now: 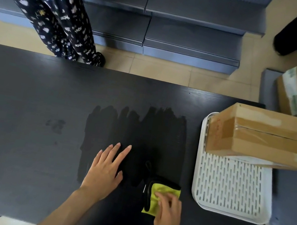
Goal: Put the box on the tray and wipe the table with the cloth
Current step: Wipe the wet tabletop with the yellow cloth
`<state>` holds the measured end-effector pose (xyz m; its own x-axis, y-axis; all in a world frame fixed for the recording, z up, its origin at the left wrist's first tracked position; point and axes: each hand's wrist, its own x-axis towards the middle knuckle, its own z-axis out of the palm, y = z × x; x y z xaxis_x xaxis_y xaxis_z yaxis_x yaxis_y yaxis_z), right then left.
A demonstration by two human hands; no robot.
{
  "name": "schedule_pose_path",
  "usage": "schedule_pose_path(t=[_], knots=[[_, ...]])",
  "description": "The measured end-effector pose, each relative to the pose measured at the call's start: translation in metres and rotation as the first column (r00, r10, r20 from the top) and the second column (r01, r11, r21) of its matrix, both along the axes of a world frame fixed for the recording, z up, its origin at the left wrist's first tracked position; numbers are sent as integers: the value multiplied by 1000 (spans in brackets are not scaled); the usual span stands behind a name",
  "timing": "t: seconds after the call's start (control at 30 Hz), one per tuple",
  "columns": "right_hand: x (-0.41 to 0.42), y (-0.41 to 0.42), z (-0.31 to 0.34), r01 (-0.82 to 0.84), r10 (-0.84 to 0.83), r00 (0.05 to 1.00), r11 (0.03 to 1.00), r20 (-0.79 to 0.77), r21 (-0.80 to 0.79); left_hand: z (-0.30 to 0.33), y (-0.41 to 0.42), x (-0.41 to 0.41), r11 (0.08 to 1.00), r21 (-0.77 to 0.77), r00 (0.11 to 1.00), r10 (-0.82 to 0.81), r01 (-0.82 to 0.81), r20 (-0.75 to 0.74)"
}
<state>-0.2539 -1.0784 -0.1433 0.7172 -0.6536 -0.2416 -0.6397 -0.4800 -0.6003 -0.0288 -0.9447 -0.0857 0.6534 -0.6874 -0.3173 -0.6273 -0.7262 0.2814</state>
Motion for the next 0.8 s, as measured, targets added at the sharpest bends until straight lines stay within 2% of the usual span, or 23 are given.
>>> schedule_pose_path(t=[0.3,0.43,0.67,0.8], knots=[[116,-70,2,77,-75,994,997,76,-21,7,15,16,995,-10,995,103,-103,-6],[139,-82,4,47,-38,997,990,73,-132,7,28,13,988,5,988,155,-154,-12],[87,-39,15,1,-24,992,982,-120,-190,8,46,12,975,-32,973,218,-221,-74],[51,-8,21,46,-118,954,966,-275,-253,3,58,16,976,-18,975,213,-215,-64]])
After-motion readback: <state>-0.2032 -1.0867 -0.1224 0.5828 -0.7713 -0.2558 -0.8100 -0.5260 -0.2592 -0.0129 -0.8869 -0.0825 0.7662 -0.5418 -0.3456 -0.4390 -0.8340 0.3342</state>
